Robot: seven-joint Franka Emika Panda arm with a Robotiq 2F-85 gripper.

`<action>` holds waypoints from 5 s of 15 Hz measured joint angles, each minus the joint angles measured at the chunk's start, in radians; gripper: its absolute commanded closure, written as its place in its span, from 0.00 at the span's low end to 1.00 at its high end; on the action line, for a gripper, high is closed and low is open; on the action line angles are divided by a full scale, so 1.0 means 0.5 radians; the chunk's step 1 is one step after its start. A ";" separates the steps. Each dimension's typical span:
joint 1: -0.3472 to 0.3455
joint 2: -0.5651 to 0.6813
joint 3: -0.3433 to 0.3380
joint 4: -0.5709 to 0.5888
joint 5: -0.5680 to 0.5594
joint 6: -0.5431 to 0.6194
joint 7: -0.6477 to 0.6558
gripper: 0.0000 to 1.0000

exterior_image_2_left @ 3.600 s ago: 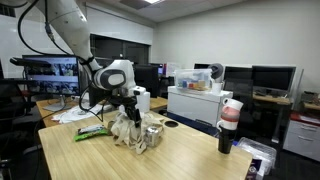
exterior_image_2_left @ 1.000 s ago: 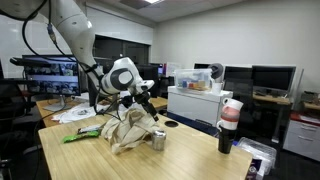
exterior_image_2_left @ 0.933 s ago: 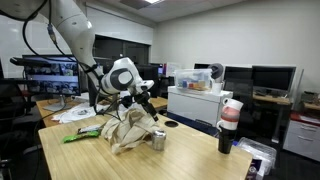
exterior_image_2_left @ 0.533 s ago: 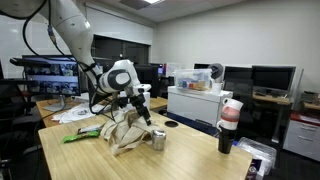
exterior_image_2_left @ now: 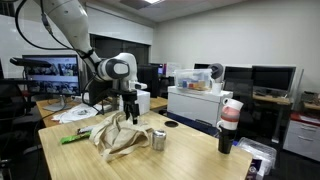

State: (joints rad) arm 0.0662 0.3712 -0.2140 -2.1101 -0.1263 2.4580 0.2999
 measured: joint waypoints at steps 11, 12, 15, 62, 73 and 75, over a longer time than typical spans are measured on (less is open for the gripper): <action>-0.124 -0.162 0.145 -0.002 0.044 -0.365 -0.111 0.00; -0.125 -0.172 0.156 -0.001 0.044 -0.420 -0.121 0.00; -0.126 -0.176 0.185 -0.002 0.046 -0.446 -0.122 0.00; -0.033 -0.236 0.013 -0.206 0.216 0.669 -0.107 0.00; -0.280 -0.546 0.224 -0.120 0.561 -0.428 -0.506 0.00; -0.290 -0.546 0.216 -0.094 0.562 -0.459 -0.506 0.00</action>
State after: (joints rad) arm -0.0787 0.0980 -0.1058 -2.1572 0.1548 2.2286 0.0467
